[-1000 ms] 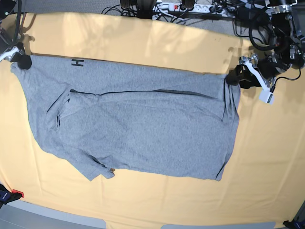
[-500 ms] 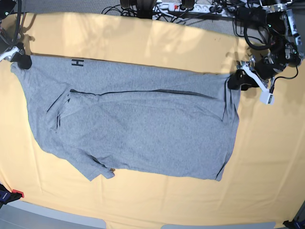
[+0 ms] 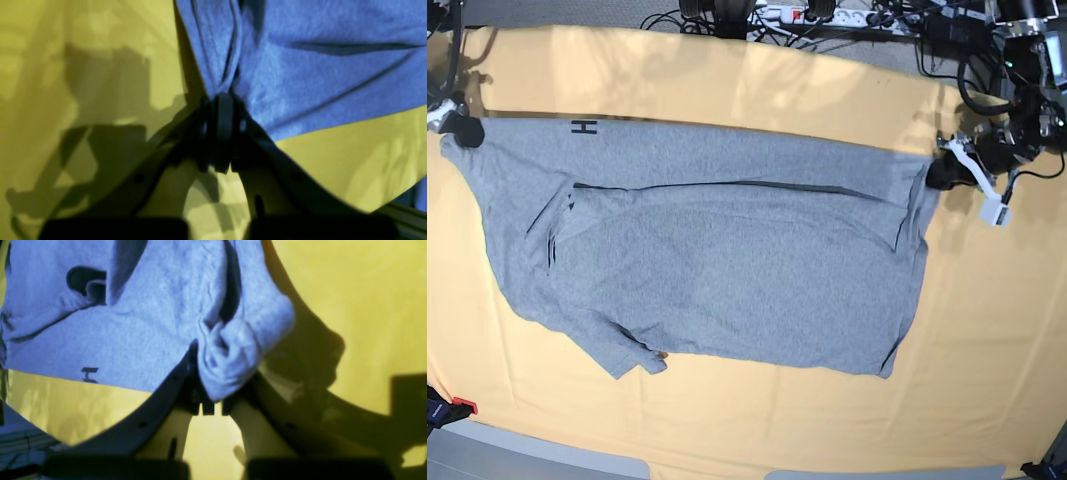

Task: Layout the t-shirt on the table in an organized manner, then fold the t-shirt properly
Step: 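Pull the shoulder edge taut with both grippers away from the hem, then release the shirt and move the left gripper toward the hem corner, then grasp the hem corners with both grippers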

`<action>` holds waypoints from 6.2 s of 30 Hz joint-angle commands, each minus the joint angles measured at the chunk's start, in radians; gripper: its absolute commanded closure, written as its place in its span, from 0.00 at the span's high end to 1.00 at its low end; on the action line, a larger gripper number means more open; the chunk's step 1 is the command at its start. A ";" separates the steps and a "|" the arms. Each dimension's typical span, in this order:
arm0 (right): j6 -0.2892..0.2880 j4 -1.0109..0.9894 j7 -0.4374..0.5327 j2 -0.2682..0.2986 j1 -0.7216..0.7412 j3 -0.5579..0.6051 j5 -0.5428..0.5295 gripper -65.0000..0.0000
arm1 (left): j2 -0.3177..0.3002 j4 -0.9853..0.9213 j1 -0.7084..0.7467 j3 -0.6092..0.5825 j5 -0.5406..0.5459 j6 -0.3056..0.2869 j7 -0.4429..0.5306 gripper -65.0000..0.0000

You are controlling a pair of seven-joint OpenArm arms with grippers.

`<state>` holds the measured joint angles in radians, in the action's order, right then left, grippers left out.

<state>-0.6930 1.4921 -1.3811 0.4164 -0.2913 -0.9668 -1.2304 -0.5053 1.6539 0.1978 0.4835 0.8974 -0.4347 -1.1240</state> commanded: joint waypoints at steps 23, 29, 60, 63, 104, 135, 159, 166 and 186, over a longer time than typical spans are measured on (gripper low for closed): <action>-0.005 0.033 -0.015 0.035 -0.084 0.013 -0.063 0.00 | -0.166 0.016 0.005 0.008 0.504 -0.189 -0.272 0.00; -0.005 0.087 -0.015 0.032 -0.157 0.013 -0.063 0.00 | -0.184 0.016 0.078 0.008 0.531 -0.225 -0.272 0.00; -0.005 0.171 -0.015 0.021 -0.316 0.013 -0.044 0.00 | -0.362 0.018 0.174 0.010 0.578 -0.191 -0.272 0.00; -0.005 0.171 -0.015 0.021 -0.316 0.013 -0.044 0.00 | -0.362 0.018 0.193 0.010 0.574 -0.191 -0.272 0.00; -0.005 0.171 -0.015 0.086 -0.346 -0.219 -0.253 0.43 | -0.375 0.013 0.131 0.463 0.586 -0.224 -0.272 0.60; -0.005 0.171 -0.015 0.135 -0.334 -0.246 -0.253 0.43 | -0.156 -0.085 -0.233 0.282 -0.020 -0.165 0.003 0.60; -0.005 0.171 -0.015 0.135 -0.248 -0.246 -0.253 0.43 | 0.006 -0.962 -0.830 -0.143 0.008 -0.263 0.107 0.60; -0.005 0.171 -0.015 0.135 -0.246 -0.246 -0.253 0.43 | 0.080 -0.991 -0.808 -0.143 -0.078 -0.263 0.145 0.60; -0.005 0.171 -0.015 0.132 -0.246 -0.246 -0.253 0.43 | 0.153 -0.988 -0.845 -0.405 -0.025 -0.263 0.077 0.14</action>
<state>-0.6930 1.6493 -1.4147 0.5251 -0.5339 -1.2007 -1.4631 -0.3439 0.6582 -0.6186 0.0772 0.8860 -0.7040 -1.0271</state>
